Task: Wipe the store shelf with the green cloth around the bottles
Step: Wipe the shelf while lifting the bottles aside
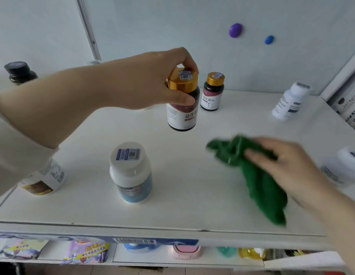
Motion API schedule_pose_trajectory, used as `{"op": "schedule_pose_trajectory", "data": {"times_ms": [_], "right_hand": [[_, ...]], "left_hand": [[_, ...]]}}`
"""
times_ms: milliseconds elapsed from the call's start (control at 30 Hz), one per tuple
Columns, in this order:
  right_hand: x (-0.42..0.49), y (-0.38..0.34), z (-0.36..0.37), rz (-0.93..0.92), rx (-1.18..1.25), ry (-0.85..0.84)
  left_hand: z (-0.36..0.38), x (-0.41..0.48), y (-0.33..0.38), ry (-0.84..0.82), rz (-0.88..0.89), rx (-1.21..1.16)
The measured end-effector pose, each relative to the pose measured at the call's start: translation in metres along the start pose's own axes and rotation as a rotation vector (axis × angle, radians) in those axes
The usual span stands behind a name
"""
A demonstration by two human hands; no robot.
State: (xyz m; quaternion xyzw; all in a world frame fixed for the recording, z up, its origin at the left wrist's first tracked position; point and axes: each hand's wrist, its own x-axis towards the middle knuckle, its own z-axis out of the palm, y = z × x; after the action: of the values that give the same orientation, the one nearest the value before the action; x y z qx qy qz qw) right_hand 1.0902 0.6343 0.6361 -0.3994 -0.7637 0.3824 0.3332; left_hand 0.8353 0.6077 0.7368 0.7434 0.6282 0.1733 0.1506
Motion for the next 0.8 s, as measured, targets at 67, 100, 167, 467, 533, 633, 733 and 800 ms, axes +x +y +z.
{"op": "schedule_pose_trajectory", "data": {"times_ms": [67, 100, 167, 467, 533, 633, 733, 800], "right_hand": [[0.023, 0.010, -0.009, 0.001, -0.209, 0.284], [0.033, 0.018, -0.011, 0.031, -0.299, 0.348], [0.047, 0.035, -0.008, 0.178, -0.476, 0.309], [-0.053, -0.003, 0.044, -0.082, -0.270, -0.152], [-0.078, -0.010, 0.044, -0.098, -0.195, -0.205], [-0.083, -0.016, 0.025, -0.075, -0.122, -0.198], [-0.055, -0.008, 0.002, -0.103, -0.203, 0.126], [-0.026, 0.006, -0.011, -0.059, -0.317, 0.374]], "left_hand": [[0.001, 0.000, 0.006, 0.000, 0.015, 0.023], [0.002, 0.000, 0.009, 0.003, 0.022, 0.032], [0.002, 0.000, 0.015, 0.010, 0.032, 0.047], [0.013, 0.001, 0.037, 0.026, 0.078, 0.036], [0.018, -0.001, 0.045, 0.014, 0.093, 0.020], [0.028, -0.005, 0.053, -0.013, 0.110, 0.007], [0.043, -0.008, 0.059, -0.073, 0.115, 0.032], [0.048, -0.007, 0.062, -0.089, 0.104, 0.048]]}}
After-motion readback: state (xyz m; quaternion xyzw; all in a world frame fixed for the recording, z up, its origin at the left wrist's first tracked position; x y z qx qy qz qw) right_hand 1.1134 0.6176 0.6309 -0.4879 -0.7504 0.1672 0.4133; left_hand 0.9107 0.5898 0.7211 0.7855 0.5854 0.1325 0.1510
